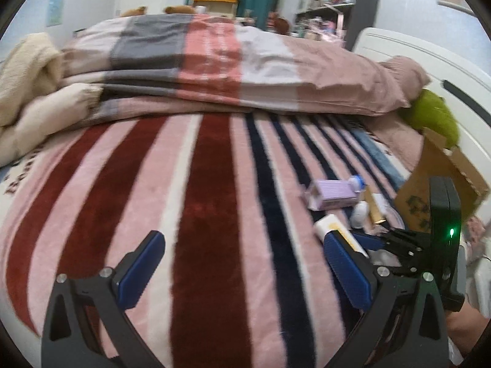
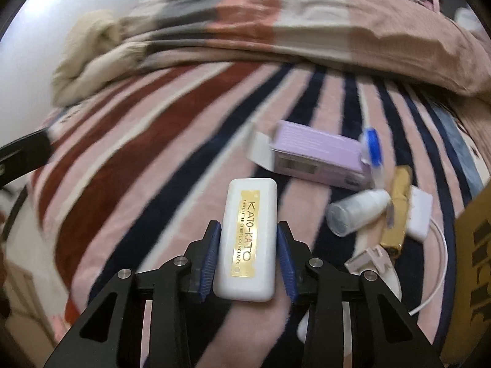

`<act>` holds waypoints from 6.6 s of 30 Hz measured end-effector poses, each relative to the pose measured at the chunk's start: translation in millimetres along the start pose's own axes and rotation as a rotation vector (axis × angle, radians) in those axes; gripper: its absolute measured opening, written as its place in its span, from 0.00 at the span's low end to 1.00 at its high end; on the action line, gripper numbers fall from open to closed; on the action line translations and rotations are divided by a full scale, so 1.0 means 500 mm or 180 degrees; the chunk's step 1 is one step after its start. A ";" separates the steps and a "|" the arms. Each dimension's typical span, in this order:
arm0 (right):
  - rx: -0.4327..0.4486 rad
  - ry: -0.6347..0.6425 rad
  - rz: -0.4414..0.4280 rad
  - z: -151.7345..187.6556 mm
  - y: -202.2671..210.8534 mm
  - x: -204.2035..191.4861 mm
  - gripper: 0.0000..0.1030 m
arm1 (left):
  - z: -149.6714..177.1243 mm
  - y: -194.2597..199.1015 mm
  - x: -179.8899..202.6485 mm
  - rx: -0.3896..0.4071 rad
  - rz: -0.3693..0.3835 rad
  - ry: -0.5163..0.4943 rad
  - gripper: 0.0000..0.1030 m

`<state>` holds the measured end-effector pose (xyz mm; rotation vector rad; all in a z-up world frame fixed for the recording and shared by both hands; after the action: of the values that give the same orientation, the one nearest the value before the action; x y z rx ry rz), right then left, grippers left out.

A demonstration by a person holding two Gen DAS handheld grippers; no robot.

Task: Organize rigid objects
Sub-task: 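Grasp the white KATO-KATO soap bar with the right gripper, then carry the soap bar into the cardboard box and open the right gripper, then grasp the white earbud case with the right gripper, then lower the earbud case into the box beside the soap and release, then grasp the white dropper bottle with the right gripper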

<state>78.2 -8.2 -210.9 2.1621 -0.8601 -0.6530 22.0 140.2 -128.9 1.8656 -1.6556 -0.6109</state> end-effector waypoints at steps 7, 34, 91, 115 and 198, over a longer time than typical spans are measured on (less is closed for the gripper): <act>0.0236 0.0358 -0.0499 -0.041 0.093 -0.027 0.31 | -0.067 0.006 0.086 -0.0096 0.0664 -0.0106 0.90; 0.0223 -0.0461 -0.0169 -0.055 0.434 0.377 0.30 | -0.206 -0.077 0.753 -0.1015 0.1836 -0.1286 0.33; 0.0086 -0.0619 0.0528 0.075 0.073 0.094 0.38 | -0.003 -0.033 0.105 -0.0352 0.0342 0.0009 0.80; 0.0910 0.0532 -0.0398 -0.097 0.395 0.071 0.38 | -0.198 0.063 0.444 -0.0373 0.1952 -0.0615 0.35; -0.0999 0.0427 0.0283 -0.050 -0.003 0.157 0.57 | -0.059 -0.061 0.127 -0.0568 0.0914 -0.0045 0.76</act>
<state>146.2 -54.6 -211.1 1.8524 -0.7251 -0.5510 72.4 82.7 -125.6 1.4677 -1.7733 -0.6272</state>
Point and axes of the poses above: each gripper's, at about its wrist camera, not at the fingertips, and y roughly against the way its jaws point, x to its right, z to its underside, the point moved 5 cm from there along -y, roughly the way its jaws point, and after that the axes turned 8 degrees about -z, right-handed, at the moved point
